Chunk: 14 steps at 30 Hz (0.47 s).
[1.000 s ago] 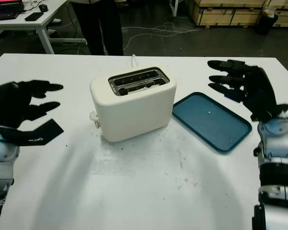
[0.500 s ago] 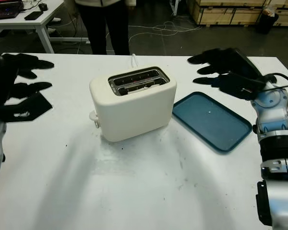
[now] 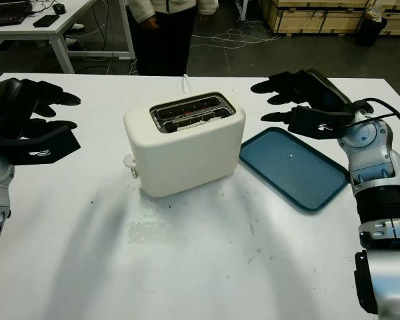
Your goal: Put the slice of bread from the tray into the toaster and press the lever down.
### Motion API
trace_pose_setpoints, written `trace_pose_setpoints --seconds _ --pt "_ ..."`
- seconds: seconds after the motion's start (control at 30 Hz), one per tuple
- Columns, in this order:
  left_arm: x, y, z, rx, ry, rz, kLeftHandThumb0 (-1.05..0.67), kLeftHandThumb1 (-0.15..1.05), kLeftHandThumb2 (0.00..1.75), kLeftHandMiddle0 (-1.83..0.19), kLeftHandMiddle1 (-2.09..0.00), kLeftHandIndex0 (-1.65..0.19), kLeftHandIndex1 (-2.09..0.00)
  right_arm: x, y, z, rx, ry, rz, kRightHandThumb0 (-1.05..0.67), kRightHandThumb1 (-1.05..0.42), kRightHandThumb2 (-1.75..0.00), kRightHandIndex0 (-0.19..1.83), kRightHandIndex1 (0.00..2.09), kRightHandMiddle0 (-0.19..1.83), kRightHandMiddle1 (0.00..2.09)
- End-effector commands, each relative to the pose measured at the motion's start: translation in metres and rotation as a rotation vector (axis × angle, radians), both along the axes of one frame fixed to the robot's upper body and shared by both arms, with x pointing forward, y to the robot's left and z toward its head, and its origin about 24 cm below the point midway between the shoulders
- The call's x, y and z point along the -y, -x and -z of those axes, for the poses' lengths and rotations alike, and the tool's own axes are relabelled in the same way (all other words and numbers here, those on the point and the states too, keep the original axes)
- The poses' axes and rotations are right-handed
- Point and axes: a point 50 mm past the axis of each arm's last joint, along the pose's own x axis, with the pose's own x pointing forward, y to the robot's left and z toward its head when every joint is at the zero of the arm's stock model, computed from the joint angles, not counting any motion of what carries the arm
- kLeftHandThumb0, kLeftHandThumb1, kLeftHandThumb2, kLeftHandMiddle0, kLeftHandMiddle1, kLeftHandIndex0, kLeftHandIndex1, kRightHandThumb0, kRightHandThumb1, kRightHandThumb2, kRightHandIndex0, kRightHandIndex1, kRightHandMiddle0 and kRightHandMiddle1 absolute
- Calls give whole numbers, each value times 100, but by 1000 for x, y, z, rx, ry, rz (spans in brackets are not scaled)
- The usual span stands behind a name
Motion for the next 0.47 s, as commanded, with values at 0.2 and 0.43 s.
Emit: trace_pose_setpoints --seconds 0.2,0.43 --pt "5 -4 0 -28 -21 6 -45 77 0 -95 -53 -106 0 3 0 -8 41 47 16 -28 -79 0 85 1 73 1" --pt "5 -3 2 -18 -4 17 -44 76 0 -95 -55 -107 -1 4 1 -7 23 24 18 -29 -79 0 84 0 72 0"
